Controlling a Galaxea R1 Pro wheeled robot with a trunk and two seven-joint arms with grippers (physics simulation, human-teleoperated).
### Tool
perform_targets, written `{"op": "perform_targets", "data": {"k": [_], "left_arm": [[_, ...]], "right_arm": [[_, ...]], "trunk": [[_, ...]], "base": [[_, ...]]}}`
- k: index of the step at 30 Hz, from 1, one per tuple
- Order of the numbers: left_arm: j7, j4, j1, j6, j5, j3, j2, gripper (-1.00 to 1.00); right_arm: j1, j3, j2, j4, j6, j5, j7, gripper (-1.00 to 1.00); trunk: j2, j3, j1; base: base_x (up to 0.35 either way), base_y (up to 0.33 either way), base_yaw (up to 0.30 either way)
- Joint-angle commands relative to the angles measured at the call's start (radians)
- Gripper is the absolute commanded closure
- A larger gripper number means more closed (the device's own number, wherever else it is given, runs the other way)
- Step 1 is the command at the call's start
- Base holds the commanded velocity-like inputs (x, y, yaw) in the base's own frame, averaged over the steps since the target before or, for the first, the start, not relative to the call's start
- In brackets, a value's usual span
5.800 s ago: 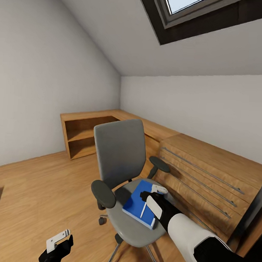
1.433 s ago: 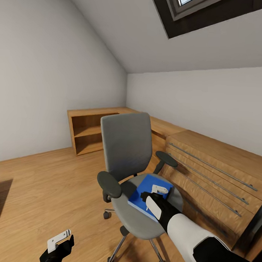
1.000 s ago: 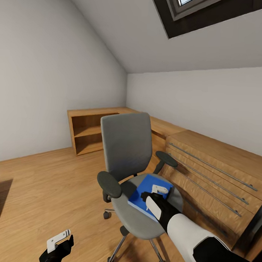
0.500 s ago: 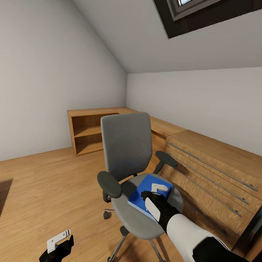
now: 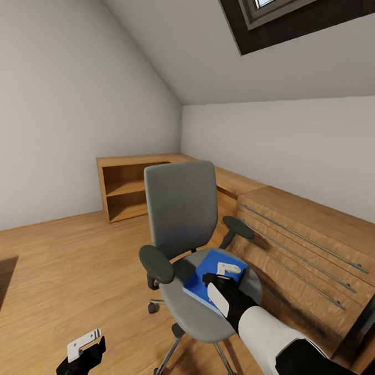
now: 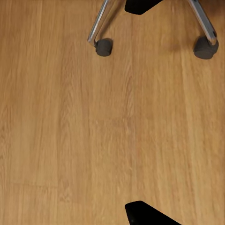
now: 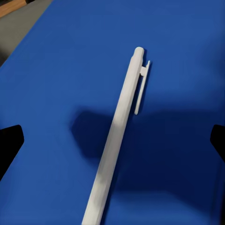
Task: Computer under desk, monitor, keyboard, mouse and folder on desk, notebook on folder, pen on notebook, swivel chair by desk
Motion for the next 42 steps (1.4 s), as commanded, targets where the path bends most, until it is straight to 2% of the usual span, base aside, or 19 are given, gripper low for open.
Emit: {"op": "perform_targets", "data": {"k": [1,13,17,21,25,42], "left_arm": [[0.006,0.0,-0.001,-0.008,0.011,-0.006,0.002,-1.0],[0.006,-0.001,-0.001,-0.009,0.007,-0.007,0.0,-1.0],[0.006,-0.001,-0.001,-0.009,0.006,-0.007,0.0,-1.0],[0.006,-0.001,-0.001,-0.009,0.006,-0.007,0.001,-1.0],[0.006,-0.001,-0.001,-0.009,0.006,-0.007,0.001,-1.0],[0.006,0.0,-0.001,-0.009,0.006,-0.007,0.0,-1.0]], "right_arm": [[-0.001,0.008,-0.001,-0.002,0.007,-0.004,-0.007,-1.0],[-0.001,0.009,-0.001,-0.001,0.008,-0.004,-0.007,-1.0],[-0.001,0.009,-0.001,-0.001,0.008,-0.005,-0.007,-1.0],[-0.001,0.009,-0.001,-0.001,0.008,-0.004,-0.007,-1.0],[-0.001,0.009,-0.001,-0.001,0.008,-0.005,-0.007,-1.0],[-0.001,0.009,-0.001,-0.001,0.008,-0.006,-0.007,-1.0]], "trunk": [[-0.001,-0.001,0.0],[-0.008,-0.004,0.004],[-0.036,-0.017,0.019],[-0.036,-0.017,0.019],[-0.064,-0.029,0.034],[-0.071,-0.032,0.038]], "base": [[0.0,0.0,0.0],[0.0,0.0,0.0],[0.0,0.0,0.0],[0.0,0.0,0.0],[0.0,0.0,0.0],[0.0,0.0,0.0]]}}
